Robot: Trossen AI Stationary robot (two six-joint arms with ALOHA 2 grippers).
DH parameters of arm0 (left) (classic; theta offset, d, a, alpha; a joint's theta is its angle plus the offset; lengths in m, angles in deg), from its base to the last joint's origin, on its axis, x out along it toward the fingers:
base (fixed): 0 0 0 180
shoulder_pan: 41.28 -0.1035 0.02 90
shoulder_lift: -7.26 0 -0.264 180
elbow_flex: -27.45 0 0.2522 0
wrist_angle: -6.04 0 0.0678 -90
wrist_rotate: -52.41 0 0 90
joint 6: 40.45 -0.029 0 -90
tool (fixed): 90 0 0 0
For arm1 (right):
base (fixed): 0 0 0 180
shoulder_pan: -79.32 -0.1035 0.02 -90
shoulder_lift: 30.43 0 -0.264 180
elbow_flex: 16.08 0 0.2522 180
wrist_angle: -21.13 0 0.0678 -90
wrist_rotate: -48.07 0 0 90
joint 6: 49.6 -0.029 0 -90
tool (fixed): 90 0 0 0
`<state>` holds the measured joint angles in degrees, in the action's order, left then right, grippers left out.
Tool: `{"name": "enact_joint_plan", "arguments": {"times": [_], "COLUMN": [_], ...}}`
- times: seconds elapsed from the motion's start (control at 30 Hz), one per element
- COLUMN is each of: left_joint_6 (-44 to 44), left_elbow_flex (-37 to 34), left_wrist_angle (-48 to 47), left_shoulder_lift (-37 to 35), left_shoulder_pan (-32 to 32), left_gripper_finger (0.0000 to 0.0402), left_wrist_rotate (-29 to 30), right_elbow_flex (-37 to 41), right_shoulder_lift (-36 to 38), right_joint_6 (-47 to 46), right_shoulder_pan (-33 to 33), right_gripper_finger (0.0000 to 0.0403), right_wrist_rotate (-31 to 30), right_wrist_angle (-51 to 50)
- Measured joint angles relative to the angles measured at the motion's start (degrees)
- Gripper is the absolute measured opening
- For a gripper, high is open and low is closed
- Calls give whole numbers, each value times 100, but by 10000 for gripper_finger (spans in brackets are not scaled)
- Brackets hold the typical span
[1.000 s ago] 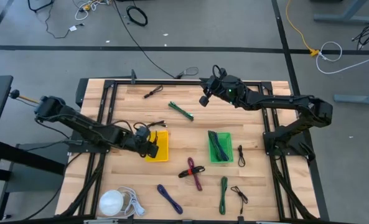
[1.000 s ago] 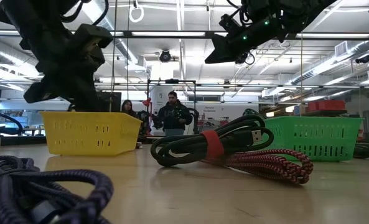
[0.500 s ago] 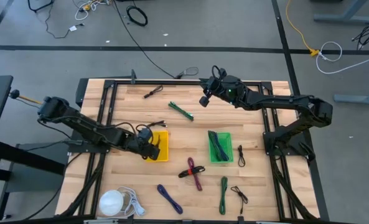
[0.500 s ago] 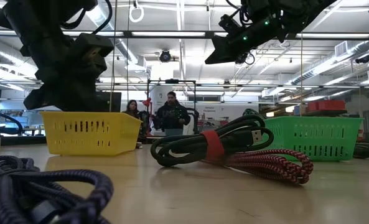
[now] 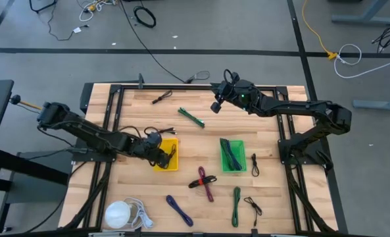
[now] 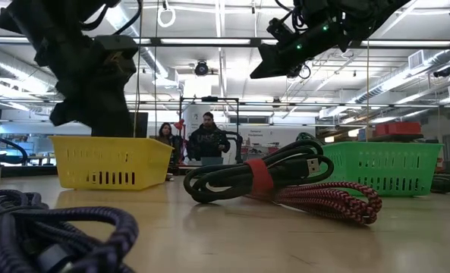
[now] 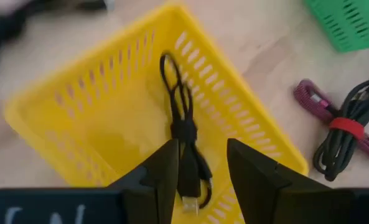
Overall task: Pick & Place USB Port
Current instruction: Put the black charger cable into the yellow bin
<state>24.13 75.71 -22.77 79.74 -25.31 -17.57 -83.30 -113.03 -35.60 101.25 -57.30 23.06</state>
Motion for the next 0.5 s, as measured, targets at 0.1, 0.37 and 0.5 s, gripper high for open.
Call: {"name": "enact_joint_plan", "arguments": {"times": [0.1,0.37,0.5], "left_joint_6": [-580,-2523,-3069], "left_elbow_flex": [0,9,9], "left_wrist_angle": [-98,-679,-908], "left_shoulder_lift": [-281,-772,-775], "left_shoulder_pan": [-207,-1041,-1671], "left_gripper_finger": [131,118,117], "left_wrist_rotate": [76,302,644], "right_elbow_flex": [0,0,0], "right_shoulder_lift": [0,0,0], "right_joint_6": [-78,-197,-302], "right_shoulder_pan": [-1,0,-7], "right_gripper_finger": [73,73,73], "right_wrist_rotate": [6,455,488], "right_wrist_angle": [-27,-51,-74]}}
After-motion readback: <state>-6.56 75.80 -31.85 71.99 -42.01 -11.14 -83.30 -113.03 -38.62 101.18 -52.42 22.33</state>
